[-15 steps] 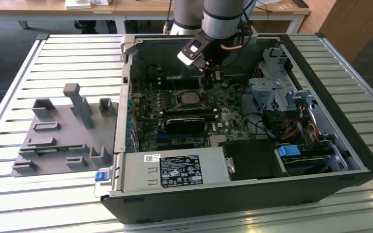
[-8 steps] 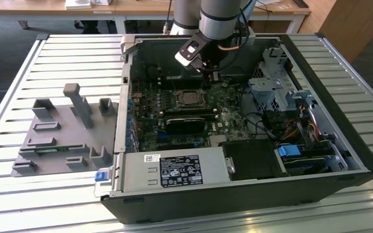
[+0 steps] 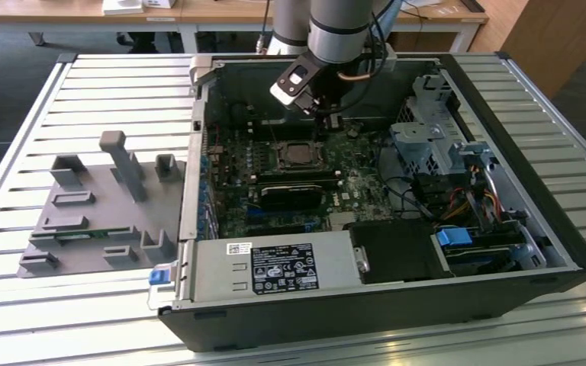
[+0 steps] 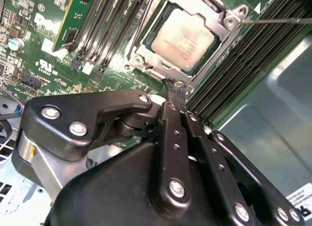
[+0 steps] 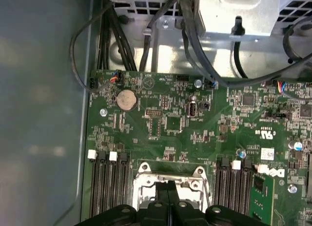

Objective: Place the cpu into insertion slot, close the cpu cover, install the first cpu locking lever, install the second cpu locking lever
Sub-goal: 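Close the cpu cover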

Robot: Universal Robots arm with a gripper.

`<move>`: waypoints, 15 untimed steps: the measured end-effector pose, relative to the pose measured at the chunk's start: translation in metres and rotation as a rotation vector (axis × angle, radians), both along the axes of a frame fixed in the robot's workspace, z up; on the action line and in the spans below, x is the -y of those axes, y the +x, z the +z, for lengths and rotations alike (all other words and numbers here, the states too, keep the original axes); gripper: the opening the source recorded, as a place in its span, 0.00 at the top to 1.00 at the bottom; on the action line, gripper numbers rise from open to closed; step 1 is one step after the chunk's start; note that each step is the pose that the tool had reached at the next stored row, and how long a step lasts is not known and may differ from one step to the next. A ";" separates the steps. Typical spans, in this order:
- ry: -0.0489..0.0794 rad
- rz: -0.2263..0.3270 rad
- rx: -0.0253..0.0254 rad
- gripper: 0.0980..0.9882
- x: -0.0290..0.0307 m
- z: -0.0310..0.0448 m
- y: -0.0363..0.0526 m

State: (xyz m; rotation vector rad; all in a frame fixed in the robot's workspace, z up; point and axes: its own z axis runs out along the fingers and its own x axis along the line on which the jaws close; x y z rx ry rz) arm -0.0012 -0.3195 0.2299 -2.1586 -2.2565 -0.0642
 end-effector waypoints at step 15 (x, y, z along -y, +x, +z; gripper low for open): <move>0.000 0.000 0.0000 0.99 0.0000 -0.0003 -0.0211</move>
